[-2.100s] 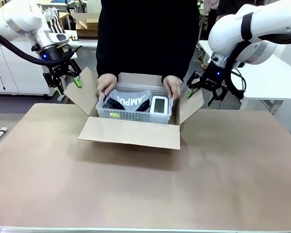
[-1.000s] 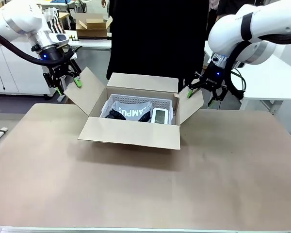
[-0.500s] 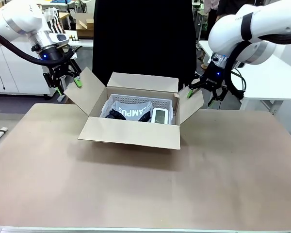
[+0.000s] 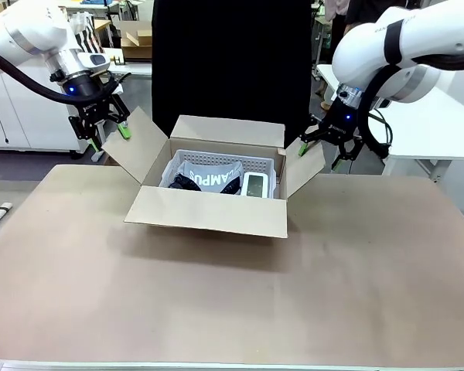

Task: Pack the gift set into the box.
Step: Lift both hands away from the flaps of the Package Box.

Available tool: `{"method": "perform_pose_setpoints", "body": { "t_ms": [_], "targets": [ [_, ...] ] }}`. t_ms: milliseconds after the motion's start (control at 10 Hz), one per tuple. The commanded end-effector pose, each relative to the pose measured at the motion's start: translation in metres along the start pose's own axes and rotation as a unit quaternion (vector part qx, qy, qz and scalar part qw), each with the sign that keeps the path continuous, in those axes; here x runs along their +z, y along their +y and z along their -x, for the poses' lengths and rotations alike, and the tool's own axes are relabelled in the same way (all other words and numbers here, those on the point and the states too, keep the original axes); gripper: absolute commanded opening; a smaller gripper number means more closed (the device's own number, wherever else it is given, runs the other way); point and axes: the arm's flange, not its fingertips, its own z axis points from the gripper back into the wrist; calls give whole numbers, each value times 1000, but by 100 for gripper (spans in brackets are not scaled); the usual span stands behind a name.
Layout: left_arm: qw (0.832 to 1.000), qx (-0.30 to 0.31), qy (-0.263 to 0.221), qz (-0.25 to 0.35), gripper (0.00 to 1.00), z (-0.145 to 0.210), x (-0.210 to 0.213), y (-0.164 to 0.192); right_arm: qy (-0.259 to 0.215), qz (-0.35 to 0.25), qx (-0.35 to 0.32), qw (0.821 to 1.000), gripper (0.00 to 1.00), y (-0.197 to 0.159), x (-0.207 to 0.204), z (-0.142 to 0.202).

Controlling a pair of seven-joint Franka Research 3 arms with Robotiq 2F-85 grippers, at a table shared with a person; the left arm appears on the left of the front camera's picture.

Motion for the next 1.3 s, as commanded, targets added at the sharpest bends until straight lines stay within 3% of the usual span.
{"method": "perform_pose_setpoints", "body": {
  "t_ms": [0,100,200,300,400,500,600,700,800,900,1200],
  "targets": [
    [1000,0,0,0,100,0,0,0,0,0,0,1000,100,0,0,0],
    [996,-58,44,53,100,10,25,-14,23,-53,20,998,100,-2,28,1],
    [988,-119,50,90,100,38,67,-27,16,-124,49,991,100,-18,80,12],
    [964,-200,56,166,100,80,107,-32,-42,-175,66,981,100,-51,133,34],
    [920,-314,59,227,100,127,131,-26,-89,-275,64,955,100,-106,180,58],
    [876,-385,44,288,100,166,136,-10,-71,-420,15,905,100,-173,206,71],
    [845,-388,7,368,100,179,129,11,8,-481,-65,874,100,-207,199,66],
    [818,-361,-11,448,100,176,114,32,97,-505,-127,848,100,-220,174,52],
    [807,-300,-22,508,100,159,99,53,114,-483,-213,842,100,-218,143,35],
    [892,-349,-22,285,100,178,123,-2,-32,-418,-41,907,100,-207,226,82],
    [892,-349,-22,285,100,178,123,-2,-32,-418,-41,907,100,-207,226,82]
  ]
}}
